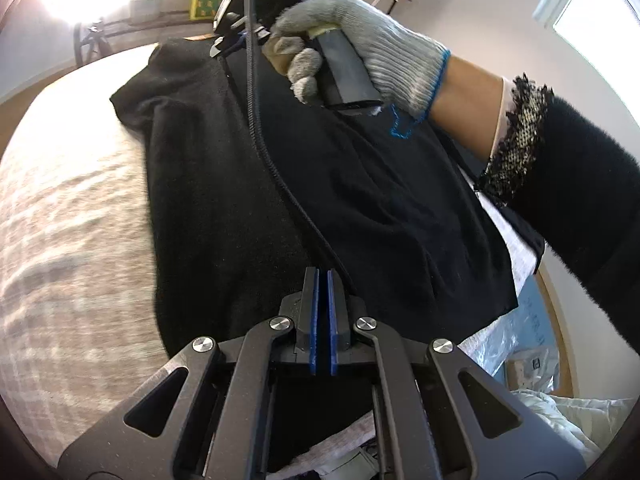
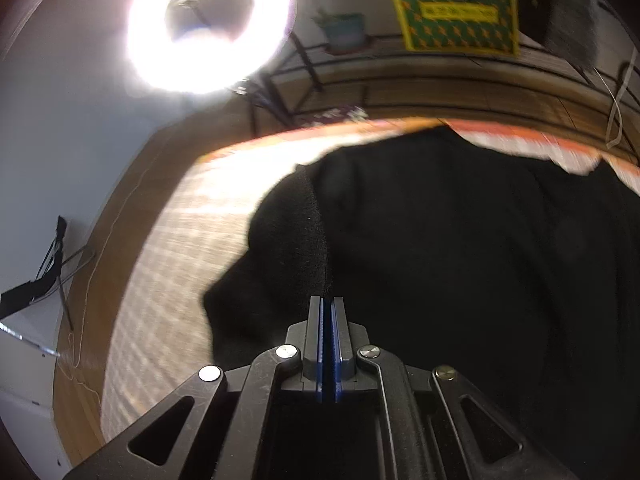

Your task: Fold large clothes

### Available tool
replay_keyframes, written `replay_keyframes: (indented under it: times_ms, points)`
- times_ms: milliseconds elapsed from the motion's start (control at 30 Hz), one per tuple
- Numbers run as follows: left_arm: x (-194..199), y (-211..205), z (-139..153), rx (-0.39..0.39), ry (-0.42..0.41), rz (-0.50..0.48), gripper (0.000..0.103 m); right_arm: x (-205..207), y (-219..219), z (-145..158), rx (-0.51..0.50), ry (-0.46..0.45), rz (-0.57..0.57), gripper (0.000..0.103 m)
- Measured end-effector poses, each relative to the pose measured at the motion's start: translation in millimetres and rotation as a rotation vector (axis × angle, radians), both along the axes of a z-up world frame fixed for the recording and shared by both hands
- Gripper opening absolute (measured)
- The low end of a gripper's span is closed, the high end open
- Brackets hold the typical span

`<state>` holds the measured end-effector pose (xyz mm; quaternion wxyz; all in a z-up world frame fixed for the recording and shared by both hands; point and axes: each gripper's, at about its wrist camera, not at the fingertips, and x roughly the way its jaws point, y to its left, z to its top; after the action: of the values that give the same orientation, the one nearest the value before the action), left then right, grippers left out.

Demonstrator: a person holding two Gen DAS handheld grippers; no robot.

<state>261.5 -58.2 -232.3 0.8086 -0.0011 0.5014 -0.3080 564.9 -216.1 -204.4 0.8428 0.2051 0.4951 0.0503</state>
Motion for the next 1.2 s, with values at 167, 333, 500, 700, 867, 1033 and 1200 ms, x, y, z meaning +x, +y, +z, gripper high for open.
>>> replay_keyframes:
  times_ms: [167, 333, 500, 700, 867, 1033, 1200]
  points:
    - [-17.5, -13.8, 1.2, 0.059, 0.014, -0.033, 0.001, -0.6, -0.7, -24.5, -0.034, 0.054, 0.016, 0.003]
    - [-43.7, 7.0, 22.7, 0.08, 0.004, -0.028, 0.002, -17.5, -9.6, -12.6, -0.051, 0.029, -0.008, 0.038]
    - [-62.6, 63.9, 53.4, 0.032, -0.018, 0.124, 0.002, -63.7, -24.1, 30.7, -0.002, -0.041, 0.0, 0.038]
    - [-70.5, 133.5, 60.3, -0.08, 0.04, 0.406, 0.002, -147.2, -17.9, 83.7, 0.018, -0.127, 0.075, 0.038]
    - [-72.2, 145.2, 38.3, -0.096, 0.119, 0.516, 0.002, -218.1, -0.8, 88.8, 0.042, -0.126, 0.127, 0.038]
    - [-74.7, 142.0, 8.4, -0.188, 0.223, 0.579, 0.002, -273.0, 25.7, 70.1, 0.088, -0.089, 0.164, 0.042]
    - [-77.5, 121.6, -6.0, -0.152, 0.238, 0.556, 0.002, -289.3, 69.0, 44.7, 0.114, -0.076, 0.209, 0.042]
